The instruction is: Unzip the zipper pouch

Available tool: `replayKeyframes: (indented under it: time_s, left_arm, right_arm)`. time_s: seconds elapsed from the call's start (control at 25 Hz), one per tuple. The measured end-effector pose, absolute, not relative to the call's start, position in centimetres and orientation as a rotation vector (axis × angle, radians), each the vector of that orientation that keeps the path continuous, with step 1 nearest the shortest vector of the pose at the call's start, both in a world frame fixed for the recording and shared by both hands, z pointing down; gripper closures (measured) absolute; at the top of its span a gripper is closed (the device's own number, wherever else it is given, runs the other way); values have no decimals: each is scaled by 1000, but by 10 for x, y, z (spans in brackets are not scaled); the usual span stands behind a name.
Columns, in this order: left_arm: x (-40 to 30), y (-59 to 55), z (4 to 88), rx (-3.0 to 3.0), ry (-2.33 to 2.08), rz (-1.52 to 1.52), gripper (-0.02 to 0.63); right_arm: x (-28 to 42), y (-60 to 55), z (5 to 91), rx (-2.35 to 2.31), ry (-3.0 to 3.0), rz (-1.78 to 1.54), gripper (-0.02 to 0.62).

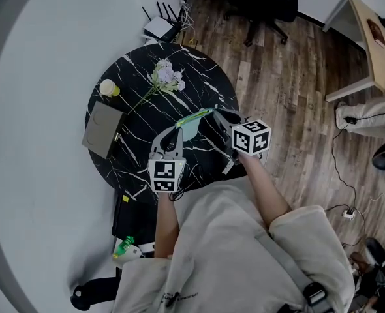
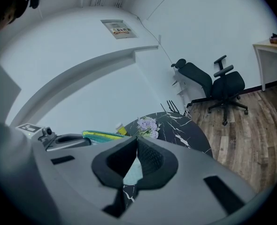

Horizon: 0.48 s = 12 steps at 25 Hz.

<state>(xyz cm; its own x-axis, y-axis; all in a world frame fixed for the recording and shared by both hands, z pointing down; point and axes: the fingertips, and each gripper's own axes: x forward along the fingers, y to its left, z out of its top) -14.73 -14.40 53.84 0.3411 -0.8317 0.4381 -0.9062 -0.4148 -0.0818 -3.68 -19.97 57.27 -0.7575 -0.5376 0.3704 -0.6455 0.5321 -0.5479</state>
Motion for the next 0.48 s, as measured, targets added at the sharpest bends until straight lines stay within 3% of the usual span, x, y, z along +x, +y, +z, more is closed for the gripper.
replayKeyframes:
  time_s: [0.48]
  left_arm:
    - [-148, -143, 536, 2427, -1597, 614, 580]
  right_arm:
    - [-17, -204, 578, 1108, -2574, 1030, 583]
